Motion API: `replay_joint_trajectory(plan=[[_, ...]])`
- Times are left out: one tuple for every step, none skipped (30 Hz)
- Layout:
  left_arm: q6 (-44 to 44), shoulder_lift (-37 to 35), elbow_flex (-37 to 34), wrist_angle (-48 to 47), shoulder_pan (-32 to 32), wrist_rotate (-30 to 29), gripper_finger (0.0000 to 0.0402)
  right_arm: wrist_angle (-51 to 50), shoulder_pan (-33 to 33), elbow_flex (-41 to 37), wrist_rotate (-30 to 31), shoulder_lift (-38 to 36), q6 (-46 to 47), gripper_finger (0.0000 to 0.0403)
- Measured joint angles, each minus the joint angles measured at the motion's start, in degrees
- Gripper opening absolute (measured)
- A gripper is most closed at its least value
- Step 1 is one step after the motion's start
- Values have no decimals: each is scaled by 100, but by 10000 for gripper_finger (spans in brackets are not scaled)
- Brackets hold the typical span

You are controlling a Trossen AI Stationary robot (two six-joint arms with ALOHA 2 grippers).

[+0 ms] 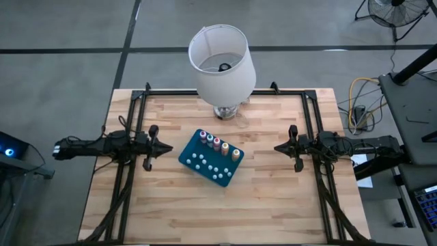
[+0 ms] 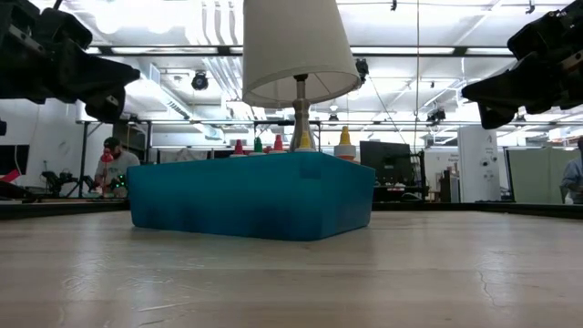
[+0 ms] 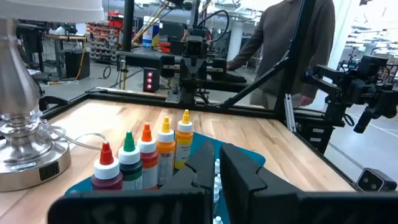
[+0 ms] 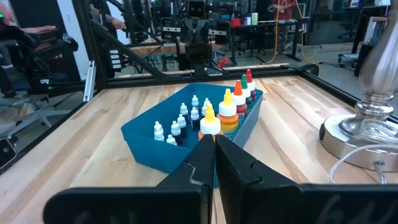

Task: Pick & Place food coloring
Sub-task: Return to Home Position

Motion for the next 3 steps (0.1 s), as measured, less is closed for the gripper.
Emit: replay_joint_trajectory(plan=[[2,-24,0,-1,-1,0,0,2,1,0,1,0,0,8],[0,-42,0,-2,1,-1,0,2,1,0,-1,0,0,8],[0,-55,0,-2,1,-1,0,1,1,0,0,0,-1,8]])
